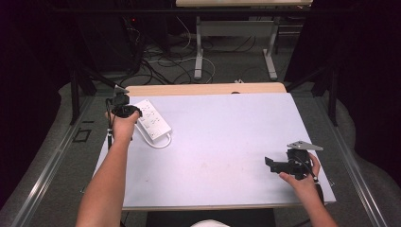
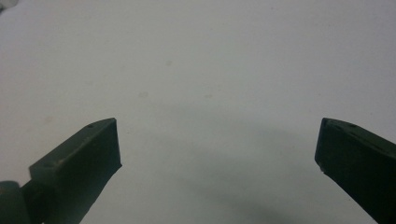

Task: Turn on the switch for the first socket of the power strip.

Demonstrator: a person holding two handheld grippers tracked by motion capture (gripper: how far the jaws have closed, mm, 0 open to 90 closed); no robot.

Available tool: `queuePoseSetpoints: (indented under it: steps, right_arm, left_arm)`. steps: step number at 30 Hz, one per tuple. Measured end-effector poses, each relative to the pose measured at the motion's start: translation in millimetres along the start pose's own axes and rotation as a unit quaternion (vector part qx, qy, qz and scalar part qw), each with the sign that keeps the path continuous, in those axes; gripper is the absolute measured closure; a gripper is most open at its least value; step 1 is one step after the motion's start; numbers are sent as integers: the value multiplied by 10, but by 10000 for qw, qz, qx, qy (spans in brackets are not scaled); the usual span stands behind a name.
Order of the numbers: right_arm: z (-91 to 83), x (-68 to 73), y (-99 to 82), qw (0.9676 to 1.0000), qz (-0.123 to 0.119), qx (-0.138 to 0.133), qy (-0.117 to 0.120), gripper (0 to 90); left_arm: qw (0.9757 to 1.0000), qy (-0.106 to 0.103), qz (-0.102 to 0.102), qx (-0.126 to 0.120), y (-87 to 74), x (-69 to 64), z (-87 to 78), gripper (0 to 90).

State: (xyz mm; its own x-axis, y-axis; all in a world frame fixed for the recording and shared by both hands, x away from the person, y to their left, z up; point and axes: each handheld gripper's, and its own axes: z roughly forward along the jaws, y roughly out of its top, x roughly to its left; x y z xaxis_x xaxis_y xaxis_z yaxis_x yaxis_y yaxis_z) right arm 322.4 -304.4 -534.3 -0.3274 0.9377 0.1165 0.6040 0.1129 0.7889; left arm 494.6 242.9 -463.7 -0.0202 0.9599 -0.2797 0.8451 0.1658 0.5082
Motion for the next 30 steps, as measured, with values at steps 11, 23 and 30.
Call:
queuePoseSetpoints:
  steps: [11, 23, 30]
  right_arm:
    - [-3, -19, -14, 10000, 24, 11, 22, 0]
    - [14, -11, -7, 10000, 40, 23, 43, 0]
    - [29, 1, -6, 10000, 61, 5, 17, 0]
  left_arm:
    - [9998, 92, -75, 185, -38, -11, 223, 896]
    - [9992, 139, -3, 385, -66, -39, 324, 899]
    - [9987, 144, -96, 477, -107, -20, 386, 899]
